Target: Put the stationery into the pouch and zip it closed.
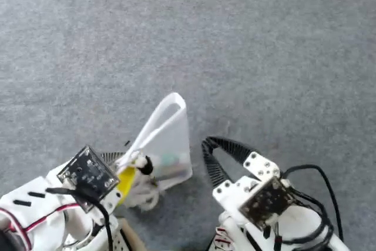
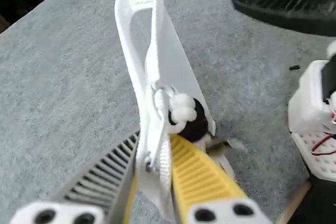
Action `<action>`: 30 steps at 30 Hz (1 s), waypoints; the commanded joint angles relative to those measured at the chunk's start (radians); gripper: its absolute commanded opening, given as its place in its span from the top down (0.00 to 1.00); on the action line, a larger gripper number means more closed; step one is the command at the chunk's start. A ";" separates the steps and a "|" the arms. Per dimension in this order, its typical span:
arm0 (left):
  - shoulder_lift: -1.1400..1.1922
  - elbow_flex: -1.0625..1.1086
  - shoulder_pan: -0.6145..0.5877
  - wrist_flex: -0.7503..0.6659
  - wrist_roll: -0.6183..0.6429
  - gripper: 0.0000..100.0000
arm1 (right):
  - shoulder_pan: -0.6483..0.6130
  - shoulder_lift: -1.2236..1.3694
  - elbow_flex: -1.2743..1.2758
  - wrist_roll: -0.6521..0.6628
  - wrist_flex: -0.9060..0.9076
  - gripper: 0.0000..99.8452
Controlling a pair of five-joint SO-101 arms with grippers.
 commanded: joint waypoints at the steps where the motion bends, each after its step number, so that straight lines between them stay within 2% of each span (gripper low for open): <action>1: -0.002 -0.010 0.081 0.008 0.037 0.97 | -0.135 -0.016 -0.007 -0.084 -0.023 0.91; 4: -0.002 0.018 0.082 -0.058 0.037 0.97 | -0.224 -0.012 -0.007 -0.327 -0.012 0.83; 8: 0.000 0.110 0.084 -0.180 0.038 0.97 | -0.315 0.025 0.001 -0.525 0.011 0.77; 13: 0.000 0.203 0.090 -0.339 0.038 0.97 | -0.344 0.045 -0.081 -0.562 0.058 0.75; 18: 0.000 0.259 0.093 -0.414 0.041 0.97 | -0.393 0.047 -0.077 -0.628 0.063 0.74; 24: 0.000 0.254 0.151 -0.407 0.044 0.97 | -0.445 0.045 0.022 -0.641 -0.061 0.74; 30: 0.000 0.197 0.188 -0.327 0.044 0.97 | -0.442 0.045 0.067 -0.635 -0.147 0.74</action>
